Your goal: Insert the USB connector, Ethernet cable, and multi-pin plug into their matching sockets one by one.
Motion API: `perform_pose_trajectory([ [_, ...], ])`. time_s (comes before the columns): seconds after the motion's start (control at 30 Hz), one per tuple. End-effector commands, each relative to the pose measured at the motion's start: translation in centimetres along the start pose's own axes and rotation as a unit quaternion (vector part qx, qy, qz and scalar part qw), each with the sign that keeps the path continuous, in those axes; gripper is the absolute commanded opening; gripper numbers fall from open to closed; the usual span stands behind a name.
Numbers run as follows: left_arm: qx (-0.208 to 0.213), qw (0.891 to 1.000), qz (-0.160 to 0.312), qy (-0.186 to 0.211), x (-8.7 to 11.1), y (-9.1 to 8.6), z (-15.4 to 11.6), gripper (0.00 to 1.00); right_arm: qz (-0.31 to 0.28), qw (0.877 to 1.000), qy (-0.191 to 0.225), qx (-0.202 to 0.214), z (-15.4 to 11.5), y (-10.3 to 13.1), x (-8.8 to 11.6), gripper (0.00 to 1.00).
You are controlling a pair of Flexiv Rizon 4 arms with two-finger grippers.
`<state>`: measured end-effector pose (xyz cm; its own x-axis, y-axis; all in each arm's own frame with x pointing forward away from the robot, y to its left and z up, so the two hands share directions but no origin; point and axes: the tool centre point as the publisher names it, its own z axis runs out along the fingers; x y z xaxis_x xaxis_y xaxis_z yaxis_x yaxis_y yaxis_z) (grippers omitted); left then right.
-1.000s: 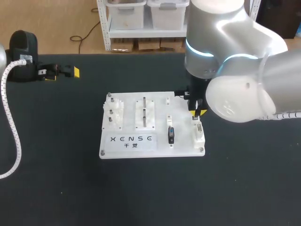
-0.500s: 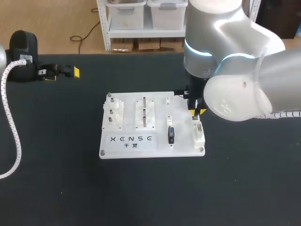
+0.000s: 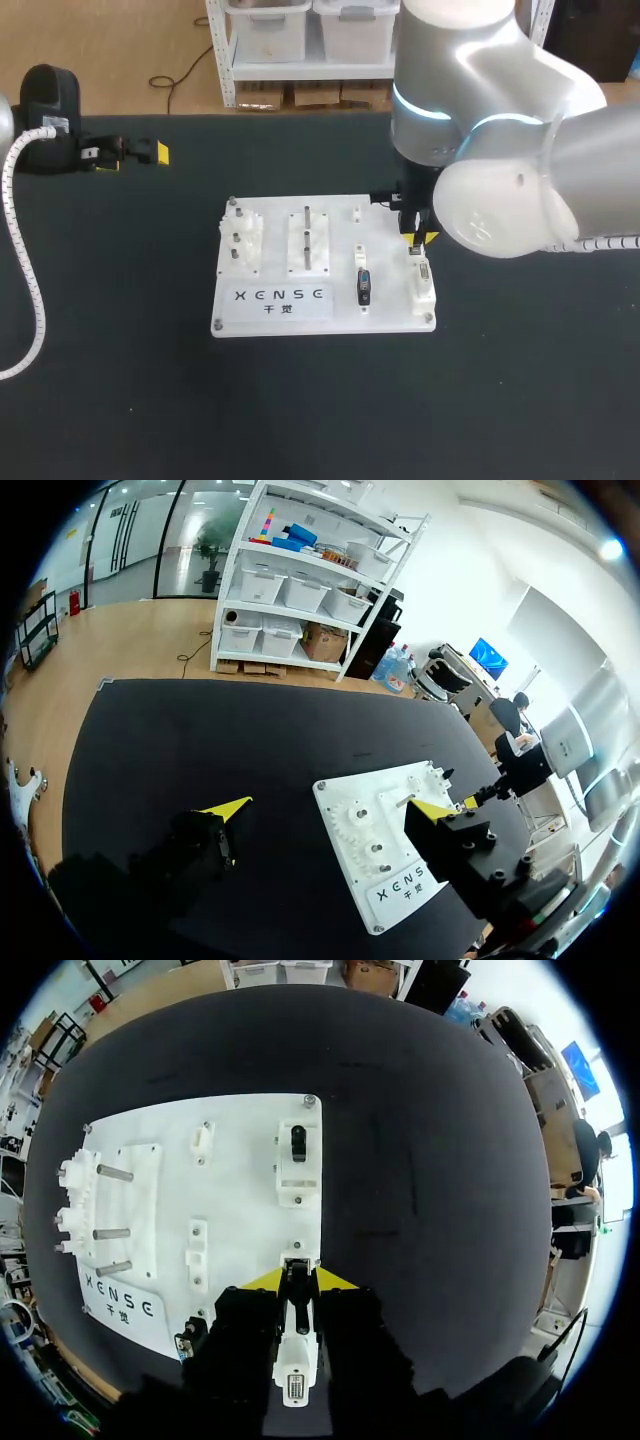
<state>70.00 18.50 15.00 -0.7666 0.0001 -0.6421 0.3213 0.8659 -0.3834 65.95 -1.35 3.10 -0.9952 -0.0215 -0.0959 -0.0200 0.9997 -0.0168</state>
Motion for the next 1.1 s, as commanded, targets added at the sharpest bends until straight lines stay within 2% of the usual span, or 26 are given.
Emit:
perform_pose_trajectory([
  [0.03, 0.0, 1.0, 0.0, 0.0, 0.0, 0.0, 0.0, 1.0, 0.0, 1.0, 0.002, 0.001, 0.27, 0.1, -0.12, 0.0],
  [1.1, 0.0, 1.0, 0.0, 0.0, 0.0, 0.0, 0.0, 1.0, -0.004, 1.0, -0.003, 0.003, 0.26, 0.12, -0.47, 0.0],
])
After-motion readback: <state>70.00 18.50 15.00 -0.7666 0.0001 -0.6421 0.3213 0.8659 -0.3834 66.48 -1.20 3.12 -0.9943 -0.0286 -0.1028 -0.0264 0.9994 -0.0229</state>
